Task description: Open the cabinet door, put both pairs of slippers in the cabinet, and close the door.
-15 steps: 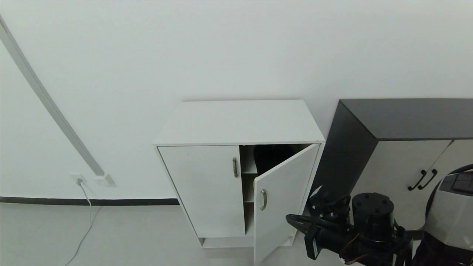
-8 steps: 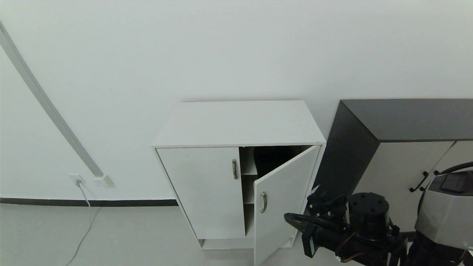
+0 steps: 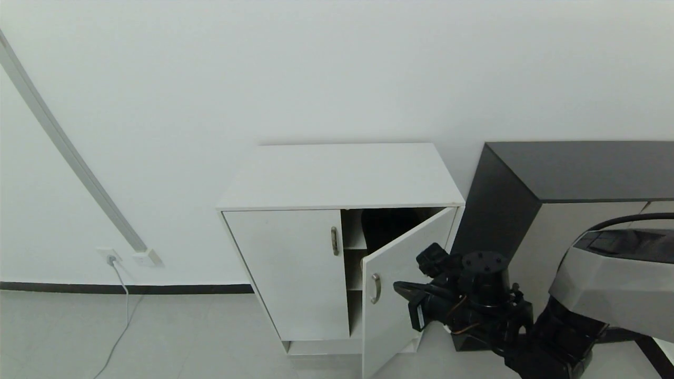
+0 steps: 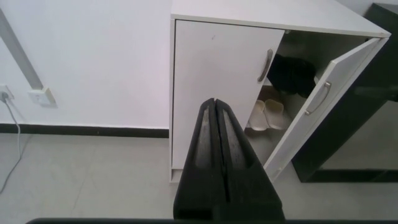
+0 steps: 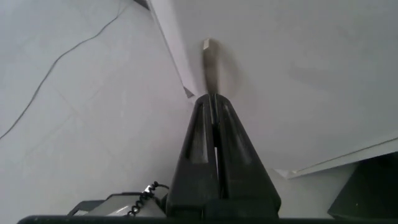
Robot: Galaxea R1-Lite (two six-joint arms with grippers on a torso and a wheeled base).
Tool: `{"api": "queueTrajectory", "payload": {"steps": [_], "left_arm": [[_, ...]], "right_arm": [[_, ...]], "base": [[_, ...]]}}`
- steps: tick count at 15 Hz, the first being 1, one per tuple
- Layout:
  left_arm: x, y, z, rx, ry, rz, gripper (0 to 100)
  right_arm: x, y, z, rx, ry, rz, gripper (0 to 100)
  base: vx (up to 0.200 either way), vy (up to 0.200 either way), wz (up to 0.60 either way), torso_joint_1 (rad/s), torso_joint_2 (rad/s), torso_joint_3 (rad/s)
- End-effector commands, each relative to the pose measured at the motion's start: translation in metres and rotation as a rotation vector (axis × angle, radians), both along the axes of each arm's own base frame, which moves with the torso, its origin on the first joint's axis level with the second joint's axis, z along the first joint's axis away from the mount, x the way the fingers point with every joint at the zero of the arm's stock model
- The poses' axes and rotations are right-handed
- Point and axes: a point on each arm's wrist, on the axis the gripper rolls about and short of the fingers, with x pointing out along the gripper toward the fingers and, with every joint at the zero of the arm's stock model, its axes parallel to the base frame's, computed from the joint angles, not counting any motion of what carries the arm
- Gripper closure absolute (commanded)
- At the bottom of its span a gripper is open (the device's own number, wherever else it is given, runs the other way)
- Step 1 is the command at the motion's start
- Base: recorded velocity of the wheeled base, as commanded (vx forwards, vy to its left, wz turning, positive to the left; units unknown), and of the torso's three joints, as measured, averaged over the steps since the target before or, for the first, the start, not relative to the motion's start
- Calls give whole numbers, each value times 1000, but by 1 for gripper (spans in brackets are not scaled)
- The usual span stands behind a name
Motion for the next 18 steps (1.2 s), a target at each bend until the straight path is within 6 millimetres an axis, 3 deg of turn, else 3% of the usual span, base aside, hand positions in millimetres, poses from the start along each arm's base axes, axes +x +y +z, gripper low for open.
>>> {"api": "queueTrajectory", "payload": {"steps": [1, 5, 18], "left_arm": [[0, 0, 0, 0, 1, 1, 100], [0, 0, 0, 0, 1, 1, 100], [0, 0, 0, 0, 1, 1, 100]], "right_arm": [[25, 8, -2, 7, -15, -33, 100], [52, 18, 1, 2, -26, -83, 100], [94, 15, -5, -1, -23, -143, 100]], "base": [[0, 0, 0, 0, 0, 0], [0, 0, 0, 0, 0, 0], [0, 0, 0, 0, 0, 0]]}}
